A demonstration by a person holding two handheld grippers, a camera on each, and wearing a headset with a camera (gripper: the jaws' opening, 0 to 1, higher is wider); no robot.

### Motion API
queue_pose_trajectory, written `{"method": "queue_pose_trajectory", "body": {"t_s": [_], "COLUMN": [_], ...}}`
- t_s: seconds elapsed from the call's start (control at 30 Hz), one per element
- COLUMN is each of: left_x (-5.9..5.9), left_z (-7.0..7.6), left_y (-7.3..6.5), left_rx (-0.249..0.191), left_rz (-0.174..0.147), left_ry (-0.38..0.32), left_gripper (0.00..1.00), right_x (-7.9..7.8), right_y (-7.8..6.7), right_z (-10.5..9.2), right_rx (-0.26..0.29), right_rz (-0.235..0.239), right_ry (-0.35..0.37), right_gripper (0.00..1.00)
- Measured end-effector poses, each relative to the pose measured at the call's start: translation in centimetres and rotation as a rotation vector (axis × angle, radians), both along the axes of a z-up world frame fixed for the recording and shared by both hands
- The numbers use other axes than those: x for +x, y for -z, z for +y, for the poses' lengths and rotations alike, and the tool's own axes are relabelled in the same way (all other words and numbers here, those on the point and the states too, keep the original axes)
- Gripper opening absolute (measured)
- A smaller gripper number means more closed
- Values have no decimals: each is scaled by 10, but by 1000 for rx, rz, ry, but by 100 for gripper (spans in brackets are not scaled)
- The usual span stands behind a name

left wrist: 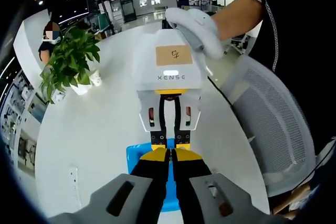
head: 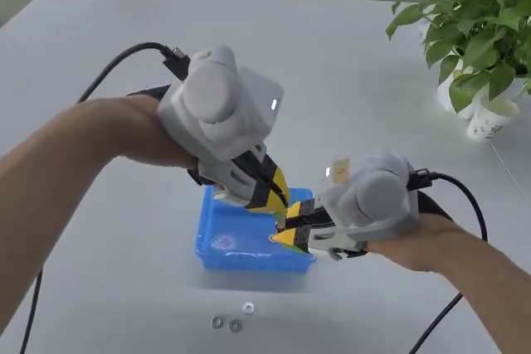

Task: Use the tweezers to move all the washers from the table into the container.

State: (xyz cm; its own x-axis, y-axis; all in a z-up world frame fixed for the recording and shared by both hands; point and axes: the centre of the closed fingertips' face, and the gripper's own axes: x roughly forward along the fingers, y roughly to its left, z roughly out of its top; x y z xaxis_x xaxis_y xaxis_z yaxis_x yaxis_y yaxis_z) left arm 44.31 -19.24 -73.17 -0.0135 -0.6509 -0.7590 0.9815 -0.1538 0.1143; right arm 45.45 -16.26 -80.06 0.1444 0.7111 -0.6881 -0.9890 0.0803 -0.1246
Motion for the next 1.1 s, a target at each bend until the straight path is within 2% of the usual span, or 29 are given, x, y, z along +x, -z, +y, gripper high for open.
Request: {"method": "queue_pose_trajectory", "body": {"t_s": [0.13,0.47,1.1], "left_x": [7,21,28], "left_z": [-1,0,1], "left_y": [8,31,58], "left_rx": [15,41,41], "left_rz": [-6,11,62], "left_ry": [0,-5,-20], "left_gripper": [6,6,6], "right_x": [8,19,21], "right_y": [9,30,59], "right_z": [0,-2,-2], "right_rx": [-5,-11,-36], "right_rz": [1,39,104], "right_ry": [3,12,-4], "right_gripper": [10,10,10]}}
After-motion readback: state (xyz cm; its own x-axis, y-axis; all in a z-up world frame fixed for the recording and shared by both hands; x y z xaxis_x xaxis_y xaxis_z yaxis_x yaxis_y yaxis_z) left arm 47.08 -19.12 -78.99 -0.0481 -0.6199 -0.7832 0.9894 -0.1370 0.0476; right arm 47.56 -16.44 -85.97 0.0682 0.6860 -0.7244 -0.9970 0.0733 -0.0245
